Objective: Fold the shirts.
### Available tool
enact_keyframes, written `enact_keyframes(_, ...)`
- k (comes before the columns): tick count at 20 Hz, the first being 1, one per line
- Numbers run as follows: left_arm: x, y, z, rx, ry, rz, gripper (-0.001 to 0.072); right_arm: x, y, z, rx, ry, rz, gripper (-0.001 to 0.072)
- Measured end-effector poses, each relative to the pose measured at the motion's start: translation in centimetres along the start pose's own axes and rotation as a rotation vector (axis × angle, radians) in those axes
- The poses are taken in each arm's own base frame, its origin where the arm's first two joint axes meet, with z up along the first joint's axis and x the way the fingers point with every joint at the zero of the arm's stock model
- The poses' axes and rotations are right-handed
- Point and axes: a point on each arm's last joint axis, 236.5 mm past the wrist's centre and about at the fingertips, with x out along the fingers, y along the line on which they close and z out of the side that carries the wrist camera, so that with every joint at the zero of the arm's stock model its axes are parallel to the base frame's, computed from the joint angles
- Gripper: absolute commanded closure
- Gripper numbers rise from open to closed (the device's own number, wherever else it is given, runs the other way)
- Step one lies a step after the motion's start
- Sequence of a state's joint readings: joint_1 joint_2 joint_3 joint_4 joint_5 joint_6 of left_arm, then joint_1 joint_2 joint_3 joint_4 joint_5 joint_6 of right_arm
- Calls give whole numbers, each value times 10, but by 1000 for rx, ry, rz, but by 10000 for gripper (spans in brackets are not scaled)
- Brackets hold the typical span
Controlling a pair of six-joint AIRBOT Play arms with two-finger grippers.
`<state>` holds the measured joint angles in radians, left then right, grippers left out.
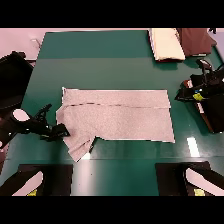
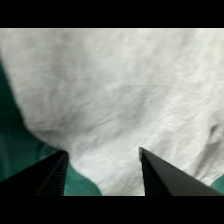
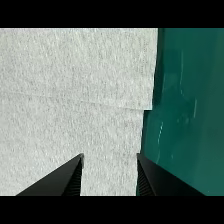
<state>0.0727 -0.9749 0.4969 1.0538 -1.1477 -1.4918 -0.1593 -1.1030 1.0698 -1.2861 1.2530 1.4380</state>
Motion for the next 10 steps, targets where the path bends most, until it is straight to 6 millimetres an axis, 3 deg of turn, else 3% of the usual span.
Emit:
enact_keyframes(1,3,-5,0,4,-4,-14,236,-1,1,-1,1,5,3,325)
enact_keyframes(2,5,-8,-1,14,-7,-16,460,0,2,-3,2,12,7,325)
enact_keyframes(4,9,-8,-1,37,-7,-4,677,-1,-1,-11,8,40,9,325)
enact_keyframes(7,1,-18,1,71,-18,-14,687,5,-16,-34,47,113,8,325)
enact_keyframes(9,-9,-26,6,96,-41,-22,686,12,-32,-62,107,182,8,317)
enact_keyframes(10,-13,-29,9,107,-57,-26,686,16,-41,-78,141,217,9,233)
